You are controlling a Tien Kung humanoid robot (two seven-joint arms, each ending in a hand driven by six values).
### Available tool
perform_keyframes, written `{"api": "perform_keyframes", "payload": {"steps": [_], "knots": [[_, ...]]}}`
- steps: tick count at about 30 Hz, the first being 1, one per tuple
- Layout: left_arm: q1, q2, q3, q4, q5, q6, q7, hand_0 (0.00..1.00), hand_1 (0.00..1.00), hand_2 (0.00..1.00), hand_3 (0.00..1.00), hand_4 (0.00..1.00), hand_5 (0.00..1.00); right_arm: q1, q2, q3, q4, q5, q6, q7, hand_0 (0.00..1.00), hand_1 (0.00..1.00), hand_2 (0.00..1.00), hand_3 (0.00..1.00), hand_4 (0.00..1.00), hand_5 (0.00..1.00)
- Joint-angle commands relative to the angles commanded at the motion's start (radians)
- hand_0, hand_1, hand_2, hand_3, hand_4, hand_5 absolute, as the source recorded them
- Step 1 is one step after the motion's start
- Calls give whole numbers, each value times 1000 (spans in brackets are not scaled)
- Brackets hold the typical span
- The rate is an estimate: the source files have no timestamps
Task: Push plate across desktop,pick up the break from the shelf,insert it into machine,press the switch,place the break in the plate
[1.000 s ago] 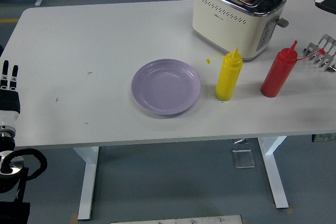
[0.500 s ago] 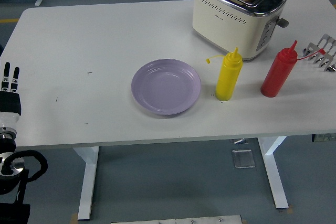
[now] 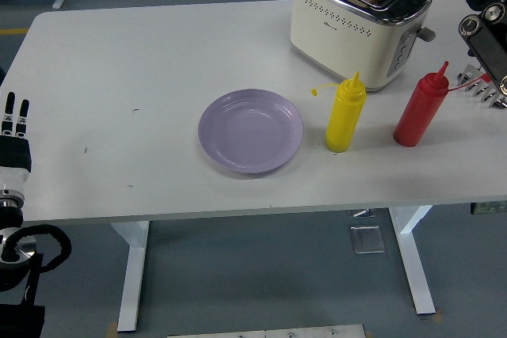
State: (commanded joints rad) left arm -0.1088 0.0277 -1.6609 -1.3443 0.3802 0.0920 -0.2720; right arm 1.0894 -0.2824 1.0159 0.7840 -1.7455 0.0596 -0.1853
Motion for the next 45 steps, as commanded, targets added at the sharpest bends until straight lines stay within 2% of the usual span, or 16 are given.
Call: {"api": "perform_keyframes", "payload": {"steps": [6, 12, 22, 23, 28, 29, 33, 34, 45], "knots": [[-5, 3, -1, -3, 1, 0, 0, 847, 858, 859, 800, 576, 998, 60, 42, -40, -61, -3, 41, -27, 830, 800, 860, 869, 774, 414], [-9, 4, 2, -3, 0, -1, 1, 848, 858, 859, 799, 576, 998, 118, 81, -79, -148, -9, 67, -51, 830, 801, 863, 871, 775, 421], [-12, 4, 3, -4, -2, -2, 1, 848, 858, 859, 799, 576, 998, 150, 108, -106, -193, -6, 93, -81, 827, 800, 860, 869, 775, 432], [-12, 4, 3, -4, -3, -2, 1, 848, 858, 859, 799, 576, 998, 156, 114, -112, -205, -7, 93, -83, 790, 777, 816, 851, 774, 432], [-19, 4, 6, -4, -3, -2, 1, 848, 858, 859, 799, 576, 998, 191, 147, -152, -270, -26, 85, -82, 790, 777, 816, 851, 774, 432], [-20, 3, 7, -4, -3, -2, 1, 849, 858, 859, 799, 576, 998, 198, 154, -160, -284, -30, 80, -80, 714, 719, 742, 805, 768, 421], [-26, 3, 10, -3, -4, -2, 1, 849, 858, 859, 799, 576, 998, 215, 171, -185, -316, -35, 66, -71, 714, 719, 742, 805, 768, 421], [-27, 3, 10, -3, -4, -2, 0, 848, 856, 859, 799, 575, 998, 218, 174, -190, -320, -36, 63, -69, 641, 669, 680, 763, 746, 417], [-34, 0, 10, -2, -7, -5, -5, 848, 856, 858, 799, 576, 998, 250, 222, -294, -383, -28, 37, -57, 619, 648, 653, 735, 717, 397]]}}
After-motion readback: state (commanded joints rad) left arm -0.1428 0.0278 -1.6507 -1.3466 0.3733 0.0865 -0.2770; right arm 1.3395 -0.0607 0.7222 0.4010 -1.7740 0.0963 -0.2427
